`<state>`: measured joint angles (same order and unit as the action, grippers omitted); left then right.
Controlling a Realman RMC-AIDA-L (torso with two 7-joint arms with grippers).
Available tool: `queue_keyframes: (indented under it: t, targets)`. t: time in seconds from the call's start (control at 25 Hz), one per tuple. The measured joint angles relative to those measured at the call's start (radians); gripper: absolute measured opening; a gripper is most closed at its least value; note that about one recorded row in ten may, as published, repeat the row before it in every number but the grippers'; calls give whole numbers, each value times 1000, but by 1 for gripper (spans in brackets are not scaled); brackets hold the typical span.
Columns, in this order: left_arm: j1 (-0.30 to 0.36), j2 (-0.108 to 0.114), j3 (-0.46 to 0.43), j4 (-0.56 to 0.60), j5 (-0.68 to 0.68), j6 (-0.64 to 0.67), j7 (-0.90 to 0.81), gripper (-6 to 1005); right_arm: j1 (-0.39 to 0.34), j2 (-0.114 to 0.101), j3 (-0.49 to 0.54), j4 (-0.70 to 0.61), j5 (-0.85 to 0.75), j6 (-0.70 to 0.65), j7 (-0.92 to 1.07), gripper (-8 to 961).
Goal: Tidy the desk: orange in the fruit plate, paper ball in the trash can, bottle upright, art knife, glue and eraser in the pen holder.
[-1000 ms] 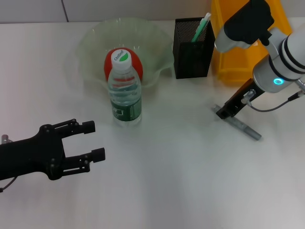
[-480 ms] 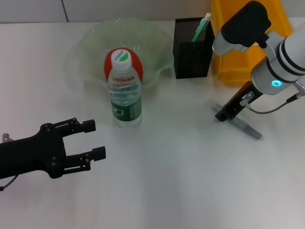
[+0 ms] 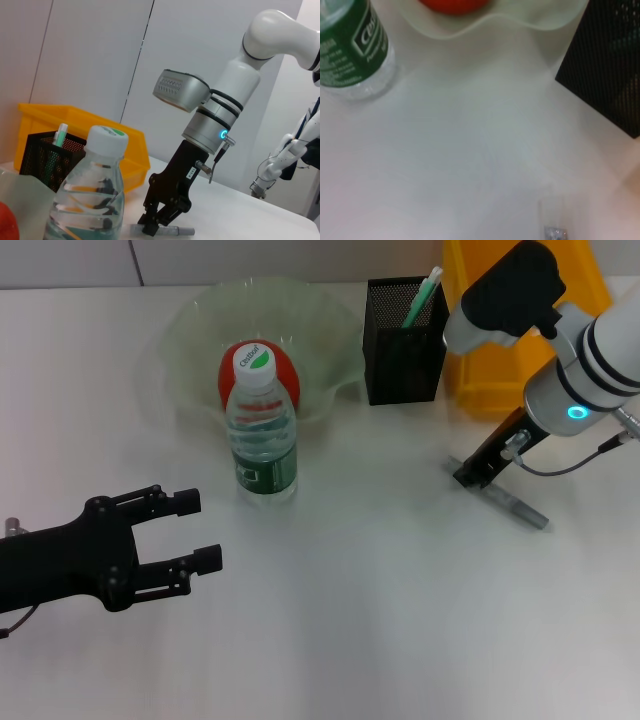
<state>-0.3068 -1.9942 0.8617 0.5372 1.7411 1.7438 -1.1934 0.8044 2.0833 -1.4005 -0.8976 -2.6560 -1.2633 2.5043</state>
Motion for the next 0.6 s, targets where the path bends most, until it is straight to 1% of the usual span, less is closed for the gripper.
queue_keyframes:
  t: [0.2,0.28,0.32,0.36,0.48,0.52,0.56,0.6]
  targets:
    - [1,1,0,0,0,-1,0,784,-19,1,11,-53,7,-21,-4,138]
    - [2,1,0,0,0,-1,0,784,-43,-1,13,-111,34,-42,-6,137]
    - [5,1,0,0,0,-1,0,784,-76,-3,34,-193,86,-68,-19,137]
    - [5,1,0,0,0,0,0,784,-76,-3,34,-193,86,-68,-19,137]
    - [5,1,0,0,0,0,0,784,-143,-3,127,-334,235,-72,-99,135]
    - [6,2,0,0,0,0,0,784,-194,-2,171,-373,396,-10,-191,135]
    - [6,2,0,-1,0,0,0,784,-194,-2,171,-373,396,-10,-191,135]
    - [6,2,0,-1,0,0,0,784,-216,-1,180,-370,501,47,-251,134]
